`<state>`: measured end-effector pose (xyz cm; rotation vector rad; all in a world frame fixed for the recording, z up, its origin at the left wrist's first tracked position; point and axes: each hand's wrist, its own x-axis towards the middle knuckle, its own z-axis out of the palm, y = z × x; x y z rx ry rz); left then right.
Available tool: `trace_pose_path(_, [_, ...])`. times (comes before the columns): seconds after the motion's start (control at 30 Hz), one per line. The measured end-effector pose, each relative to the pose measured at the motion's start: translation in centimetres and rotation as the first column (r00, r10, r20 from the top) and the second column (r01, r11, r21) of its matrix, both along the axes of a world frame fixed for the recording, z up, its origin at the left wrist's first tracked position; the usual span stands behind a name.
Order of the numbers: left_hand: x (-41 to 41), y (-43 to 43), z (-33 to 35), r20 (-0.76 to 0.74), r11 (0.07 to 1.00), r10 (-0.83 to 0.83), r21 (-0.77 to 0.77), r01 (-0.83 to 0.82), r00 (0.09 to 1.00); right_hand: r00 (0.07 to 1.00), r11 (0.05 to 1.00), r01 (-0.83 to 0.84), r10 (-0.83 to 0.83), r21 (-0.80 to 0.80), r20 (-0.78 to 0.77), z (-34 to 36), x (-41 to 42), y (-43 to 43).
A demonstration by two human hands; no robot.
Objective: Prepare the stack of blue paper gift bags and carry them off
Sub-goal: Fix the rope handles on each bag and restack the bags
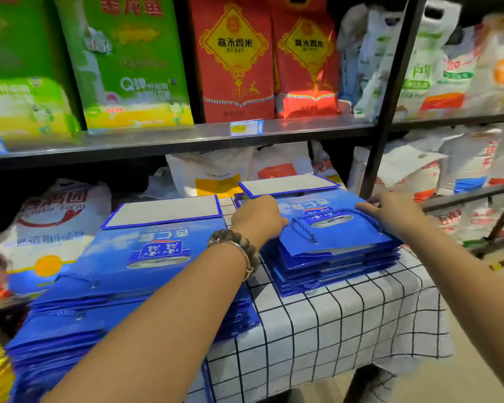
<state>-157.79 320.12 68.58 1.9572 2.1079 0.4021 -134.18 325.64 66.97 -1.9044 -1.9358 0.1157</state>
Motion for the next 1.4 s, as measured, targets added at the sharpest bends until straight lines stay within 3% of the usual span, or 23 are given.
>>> trace_pose_path(0.17, [0.5, 0.1, -1.4, -0.086, 0.996, 0.002, -0.09, -0.01, 0.996, 1.0, 0.997, -0.005, 0.006, -0.08, 0.017, -2.4, 0.1, 1.2])
trace_pose_path(0.27, [1.5, -1.3, 0.0, -0.307, 0.992, -0.009, -0.122, -0.03, 0.952, 0.993, 0.999, 0.006, 0.0, -0.051, 0.115, -1.8, 0.0, 1.5])
trace_pose_path(0.33, [3.1, -2.3, 1.3, -0.425, 0.998, -0.05, -0.064, 0.025, 0.904, 0.985, 1.0, 0.003, -0.006, 0.021, 0.17, -1.0, -0.3, 1.7])
trace_pose_path(0.47, [7.0, -3.4, 0.7, -0.375, 0.978, -0.208, -0.06, 0.2, 0.904, 0.989, 0.991, -0.116, 0.109, 0.072, 0.096, 0.4, -2.4, 2.4])
trace_pose_path(0.53, [8.0, -3.6, -1.0, -0.323, 0.975, -0.218, -0.118, 0.189, 0.921, 0.978, 0.98, -0.198, 0.199, -0.018, 0.068, 0.0, -3.7, 2.8])
trace_pose_path(0.67, [7.7, -3.3, -4.3, -0.145, 0.992, -0.081, -0.103, 0.066, 0.986, 0.931, 0.903, -0.3, 0.347, -0.308, 0.11, -2.3, -5.1, 3.1])
trace_pose_path(0.77, [7.7, -3.3, -5.6, -0.124, 0.993, -0.076, -0.096, 0.065, 0.989, 0.913, 0.826, -0.278, 0.386, -0.491, 0.132, -3.4, -5.4, 3.1])
trace_pose_path(0.87, [7.8, -3.0, -6.2, -0.149, 0.996, -0.076, -0.064, 0.067, 0.986, 0.91, 0.79, -0.236, 0.383, -0.565, 0.156, -4.2, -5.6, 3.9])
trace_pose_path(1.27, [7.9, -1.9, -6.3, -0.135, 0.994, -0.076, -0.09, 0.064, 0.988, 0.913, 0.826, -0.231, 0.366, -0.515, 0.178, -4.7, -6.1, 4.8])
trace_pose_path(1.4, [7.7, -2.4, -5.4, -0.177, 0.992, -0.087, -0.104, 0.07, 0.98, 0.915, 0.905, -0.25, 0.337, -0.344, 0.223, -3.3, -6.2, 3.5])
